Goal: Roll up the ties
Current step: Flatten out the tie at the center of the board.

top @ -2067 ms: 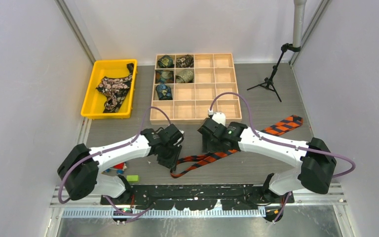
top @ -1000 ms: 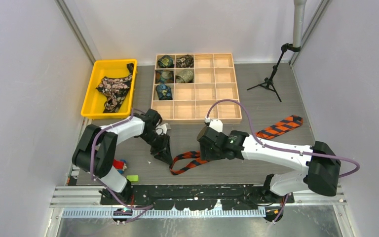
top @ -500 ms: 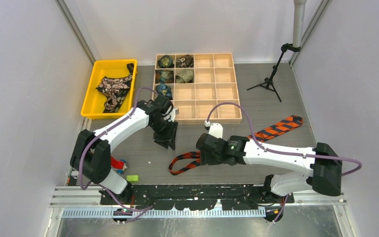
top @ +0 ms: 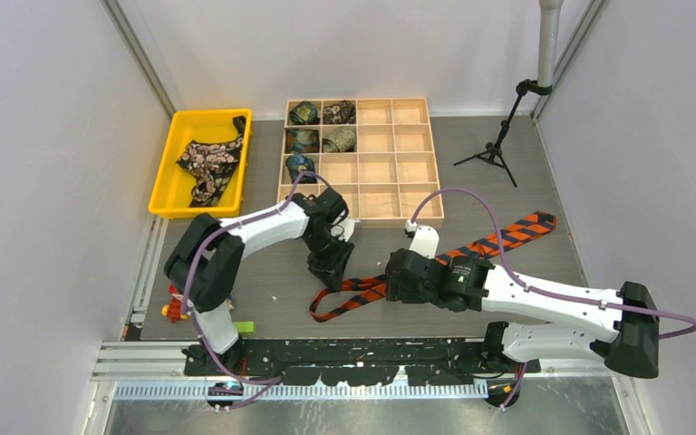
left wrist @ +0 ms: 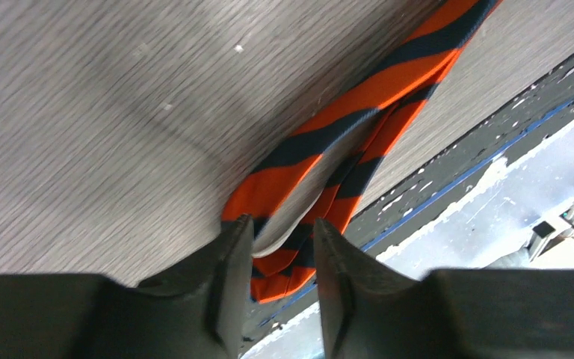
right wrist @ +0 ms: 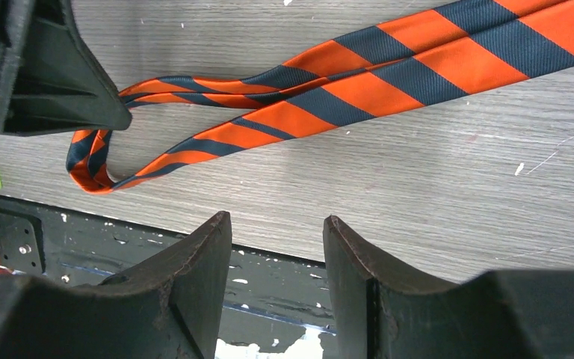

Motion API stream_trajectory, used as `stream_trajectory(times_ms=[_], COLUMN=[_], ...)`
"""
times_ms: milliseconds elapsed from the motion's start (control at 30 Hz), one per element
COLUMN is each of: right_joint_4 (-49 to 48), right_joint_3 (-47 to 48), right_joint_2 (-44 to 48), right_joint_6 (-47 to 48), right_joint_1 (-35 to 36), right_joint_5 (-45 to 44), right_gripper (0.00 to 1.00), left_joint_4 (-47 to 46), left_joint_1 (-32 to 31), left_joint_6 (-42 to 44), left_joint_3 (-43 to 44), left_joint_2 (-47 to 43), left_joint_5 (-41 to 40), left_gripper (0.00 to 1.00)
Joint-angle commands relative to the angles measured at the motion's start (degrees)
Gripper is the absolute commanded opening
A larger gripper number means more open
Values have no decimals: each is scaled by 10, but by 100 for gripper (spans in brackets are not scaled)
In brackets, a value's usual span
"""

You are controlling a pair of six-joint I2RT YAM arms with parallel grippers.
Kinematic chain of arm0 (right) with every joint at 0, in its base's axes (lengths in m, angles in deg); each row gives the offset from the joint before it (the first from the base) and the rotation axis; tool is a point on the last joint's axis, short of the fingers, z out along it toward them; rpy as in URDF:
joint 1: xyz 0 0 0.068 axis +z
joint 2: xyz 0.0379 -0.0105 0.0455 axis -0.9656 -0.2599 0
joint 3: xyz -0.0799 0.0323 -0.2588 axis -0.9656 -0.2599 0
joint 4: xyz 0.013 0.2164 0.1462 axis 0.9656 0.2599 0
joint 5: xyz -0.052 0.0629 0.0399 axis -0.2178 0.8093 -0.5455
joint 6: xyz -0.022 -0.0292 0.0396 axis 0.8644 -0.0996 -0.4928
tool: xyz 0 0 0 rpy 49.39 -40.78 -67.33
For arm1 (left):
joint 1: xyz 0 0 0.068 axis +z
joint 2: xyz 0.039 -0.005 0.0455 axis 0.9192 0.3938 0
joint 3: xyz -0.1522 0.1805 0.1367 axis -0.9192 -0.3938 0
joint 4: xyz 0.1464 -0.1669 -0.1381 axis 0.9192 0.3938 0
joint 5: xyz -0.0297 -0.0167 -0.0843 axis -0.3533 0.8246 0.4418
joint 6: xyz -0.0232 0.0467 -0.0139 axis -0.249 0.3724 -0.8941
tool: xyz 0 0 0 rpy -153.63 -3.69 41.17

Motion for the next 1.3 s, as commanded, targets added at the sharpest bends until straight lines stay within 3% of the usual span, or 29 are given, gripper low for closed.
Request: stream_trajectory(times_ms=[0, 267, 367, 433, 567, 767, 967, 1267], right_joint_4=[-1, 7, 7, 7, 5, -17, -50, -17], right_joint_3=[2, 5, 14, 23, 44, 63, 69, 96], right_joint_2=[5, 20, 15, 5, -25, -82, -117, -190], right_joint_6=[-12, -10, -3, 4, 16, 29, 32, -116], right_joint_1=[1, 1, 1, 1, 1, 1, 2, 6], right_joint_5=[-23, -29, -29, -30, -31, -14, 19, -10], right_gripper=[53, 53, 53, 53, 53, 53, 53, 62], left_joint_4=[-38, -62, -136, -191, -115, -39, -24, 34], left_joint_1=[-6, -6, 24, 52, 94, 118, 123, 123], left_joint_6=[-1, -23, -92, -157, -122, -90, -89, -87], left_joint_3=[15, -9, -50, -83, -70, -68, -69, -43], left_joint_2=[31, 47, 45, 47, 63, 80, 64, -39], left_joint_5=[28, 43, 199, 250, 194, 110, 81, 20], left_gripper=[32, 11, 8, 6, 6, 15, 38, 44])
